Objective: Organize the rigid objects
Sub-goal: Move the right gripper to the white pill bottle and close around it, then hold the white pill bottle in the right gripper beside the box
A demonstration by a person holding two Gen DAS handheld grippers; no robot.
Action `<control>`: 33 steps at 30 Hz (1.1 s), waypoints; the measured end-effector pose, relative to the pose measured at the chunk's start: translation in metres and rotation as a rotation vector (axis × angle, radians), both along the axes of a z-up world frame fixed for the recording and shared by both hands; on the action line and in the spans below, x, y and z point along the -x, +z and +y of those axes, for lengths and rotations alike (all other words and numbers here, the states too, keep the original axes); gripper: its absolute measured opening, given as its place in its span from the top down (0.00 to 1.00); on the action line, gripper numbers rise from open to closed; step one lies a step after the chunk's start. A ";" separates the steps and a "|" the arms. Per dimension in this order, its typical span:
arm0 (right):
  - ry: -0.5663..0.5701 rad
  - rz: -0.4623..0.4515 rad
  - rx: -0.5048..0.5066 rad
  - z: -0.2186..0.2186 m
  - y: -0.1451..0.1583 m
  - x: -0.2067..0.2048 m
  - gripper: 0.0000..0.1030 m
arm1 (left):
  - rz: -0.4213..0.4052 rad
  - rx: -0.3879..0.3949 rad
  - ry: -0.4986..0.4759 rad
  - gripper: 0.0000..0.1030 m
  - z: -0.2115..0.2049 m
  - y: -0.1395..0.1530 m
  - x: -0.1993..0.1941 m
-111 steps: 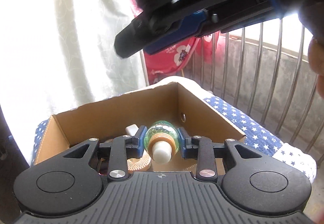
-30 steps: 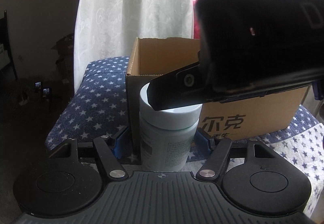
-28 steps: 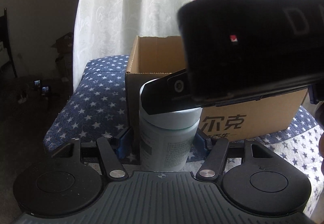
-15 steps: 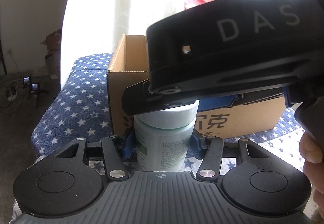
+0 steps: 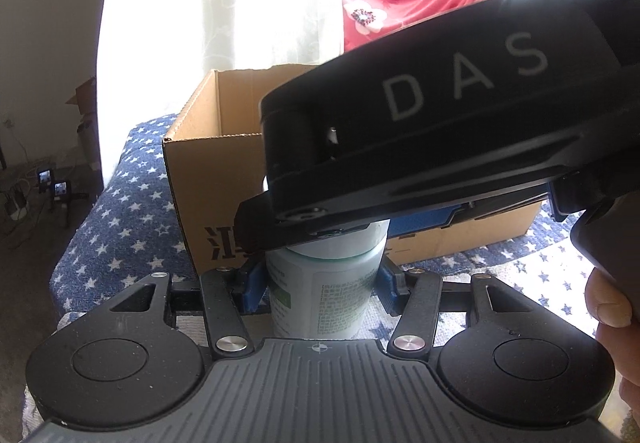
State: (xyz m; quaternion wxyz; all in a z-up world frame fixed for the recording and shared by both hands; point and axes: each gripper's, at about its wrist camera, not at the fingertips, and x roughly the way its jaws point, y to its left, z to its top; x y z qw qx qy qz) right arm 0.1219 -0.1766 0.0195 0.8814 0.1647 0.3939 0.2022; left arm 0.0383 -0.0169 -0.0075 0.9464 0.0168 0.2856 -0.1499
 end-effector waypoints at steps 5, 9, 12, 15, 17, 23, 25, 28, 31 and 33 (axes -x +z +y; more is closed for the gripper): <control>-0.002 -0.003 -0.003 0.000 0.000 0.001 0.33 | 0.010 0.005 0.001 0.46 0.000 0.002 0.009; -0.010 -0.007 -0.008 -0.001 -0.001 0.003 0.33 | 0.018 0.000 0.002 0.46 -0.001 0.002 0.018; -0.011 -0.010 -0.008 -0.002 -0.001 0.004 0.34 | 0.015 -0.002 0.007 0.46 -0.003 0.002 0.025; -0.012 -0.007 -0.014 -0.004 -0.001 0.003 0.34 | 0.011 0.000 0.017 0.46 -0.005 0.003 0.032; -0.007 0.001 -0.015 -0.004 0.000 0.002 0.34 | 0.005 -0.012 0.021 0.46 -0.007 0.004 0.039; 0.013 0.018 0.016 0.000 0.004 0.000 0.34 | 0.023 -0.010 0.032 0.46 -0.008 0.003 0.056; 0.012 0.025 0.021 0.001 0.005 -0.001 0.34 | 0.026 -0.004 0.037 0.46 -0.007 0.003 0.063; 0.007 0.028 0.023 0.003 0.005 0.000 0.34 | 0.019 -0.001 0.040 0.47 -0.007 0.004 0.074; -0.002 0.024 0.029 0.004 0.005 0.003 0.34 | 0.018 0.006 0.037 0.47 -0.007 0.006 0.084; -0.009 0.023 0.029 0.005 0.006 0.005 0.34 | 0.017 0.008 0.035 0.47 -0.008 0.008 0.092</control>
